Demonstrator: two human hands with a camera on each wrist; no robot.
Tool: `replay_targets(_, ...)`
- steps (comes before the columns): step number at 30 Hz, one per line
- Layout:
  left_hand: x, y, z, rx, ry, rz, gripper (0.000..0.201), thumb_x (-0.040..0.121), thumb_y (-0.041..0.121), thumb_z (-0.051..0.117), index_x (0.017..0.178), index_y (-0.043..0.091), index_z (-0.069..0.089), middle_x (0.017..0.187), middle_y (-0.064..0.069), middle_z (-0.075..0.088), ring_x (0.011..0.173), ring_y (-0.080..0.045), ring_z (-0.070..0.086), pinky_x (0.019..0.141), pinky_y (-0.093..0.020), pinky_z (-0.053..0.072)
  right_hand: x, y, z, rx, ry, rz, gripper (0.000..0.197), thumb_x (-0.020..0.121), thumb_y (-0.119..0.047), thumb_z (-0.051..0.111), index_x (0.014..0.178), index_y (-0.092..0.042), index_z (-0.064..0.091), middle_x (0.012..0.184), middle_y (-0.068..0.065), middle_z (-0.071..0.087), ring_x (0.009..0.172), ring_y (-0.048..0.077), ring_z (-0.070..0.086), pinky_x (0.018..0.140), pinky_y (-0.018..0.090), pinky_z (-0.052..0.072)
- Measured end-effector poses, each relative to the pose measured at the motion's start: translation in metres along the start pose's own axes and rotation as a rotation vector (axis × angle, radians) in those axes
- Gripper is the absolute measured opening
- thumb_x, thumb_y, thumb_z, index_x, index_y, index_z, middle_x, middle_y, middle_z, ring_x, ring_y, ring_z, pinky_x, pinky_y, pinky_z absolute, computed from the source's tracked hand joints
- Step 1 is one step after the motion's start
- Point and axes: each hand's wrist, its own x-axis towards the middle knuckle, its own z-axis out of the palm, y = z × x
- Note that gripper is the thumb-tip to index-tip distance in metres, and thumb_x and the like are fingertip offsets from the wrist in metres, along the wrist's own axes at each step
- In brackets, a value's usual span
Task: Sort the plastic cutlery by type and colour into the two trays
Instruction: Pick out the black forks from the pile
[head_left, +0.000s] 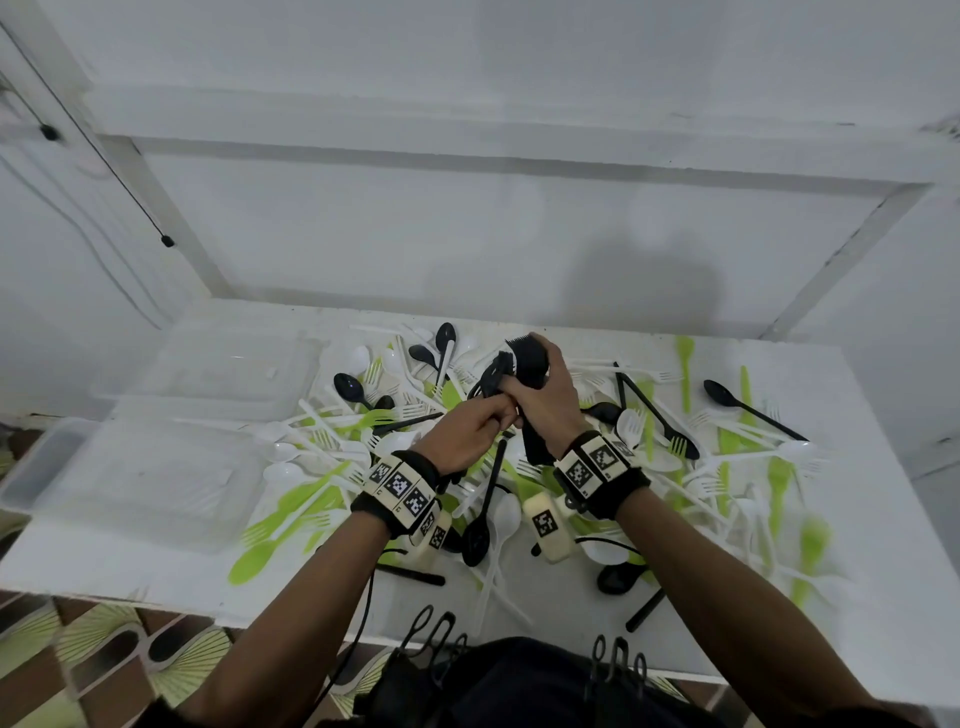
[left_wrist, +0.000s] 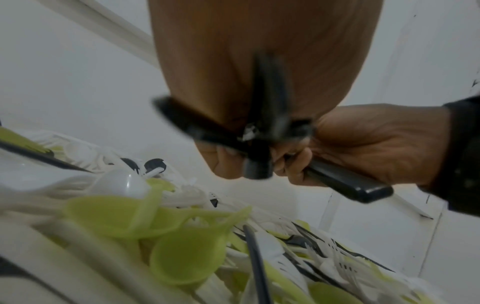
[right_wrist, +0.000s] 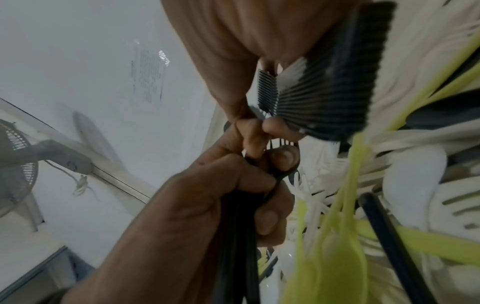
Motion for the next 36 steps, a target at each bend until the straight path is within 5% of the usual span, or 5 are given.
replay_targets(9, -0.005, -0.006, 0.005, 0.164, 0.193, -0.006, 0.041, 0.109, 0.018, 0.041, 0.149, 0.009, 0.036, 0.085, 0.002, 0.057, 0.078, -0.021, 0.059, 0.068, -0.033, 0.044, 0.024, -0.003, -0.014, 0.335, 0.138, 0.118, 0.059, 0.086, 0.002, 0.068, 0.133, -0.025, 0.046, 0.078, 0.015, 0.067, 0.055, 0.022, 0.056, 0.046, 0.029, 0.045)
replay_targets(16, 0.002, 0.002, 0.008, 0.078, 0.25, -0.076, 0.027, 0.111, 0.018, 0.034, 0.13, 0.007, 0.049, 0.079, -0.002, 0.06, 0.062, -0.008, 0.052, 0.056, -0.016, 0.037, 0.013, 0.005, 0.002, 0.457, 0.024, 0.082, 0.06, 0.09, -0.011, 0.074, 0.14, -0.022, 0.043, 0.09, 0.02, 0.067, 0.062, 0.028, 0.06, 0.051, 0.033, 0.05)
replay_targets(21, 0.005, 0.005, 0.011, 0.035, 0.244, -0.073, 0.028, 0.111, 0.017, 0.033, 0.134, 0.012, 0.049, 0.08, -0.003, 0.064, 0.061, -0.011, 0.058, 0.058, -0.016, 0.043, 0.015, 0.004, 0.008, 0.298, 0.126, -0.008, 0.061, 0.084, -0.027, 0.076, 0.137, -0.033, 0.046, 0.104, 0.011, 0.074, 0.096, 0.03, 0.072, 0.092, 0.056, 0.057)
replay_targets(27, -0.003, -0.01, 0.009, -0.139, 0.284, -0.034, 0.032, 0.09, -0.015, 0.029, 0.098, 0.014, 0.04, 0.086, -0.017, 0.054, 0.072, -0.024, 0.05, 0.065, -0.03, 0.043, 0.025, -0.012, -0.015, 0.438, 0.168, 0.066, 0.052, 0.097, -0.003, 0.062, 0.141, -0.02, 0.038, 0.082, 0.013, 0.064, 0.056, 0.022, 0.06, 0.051, 0.033, 0.054)
replay_targets(36, 0.0, 0.009, 0.005, -0.328, 0.377, 0.055, 0.03, 0.096, -0.016, 0.029, 0.093, 0.013, 0.028, 0.095, -0.015, 0.042, 0.069, -0.028, 0.045, 0.059, -0.025, 0.039, 0.01, -0.006, -0.002, 0.254, -0.106, 0.02, 0.062, 0.086, -0.004, 0.078, 0.136, -0.017, 0.044, 0.081, 0.019, 0.064, 0.055, 0.025, 0.06, 0.051, 0.031, 0.052)
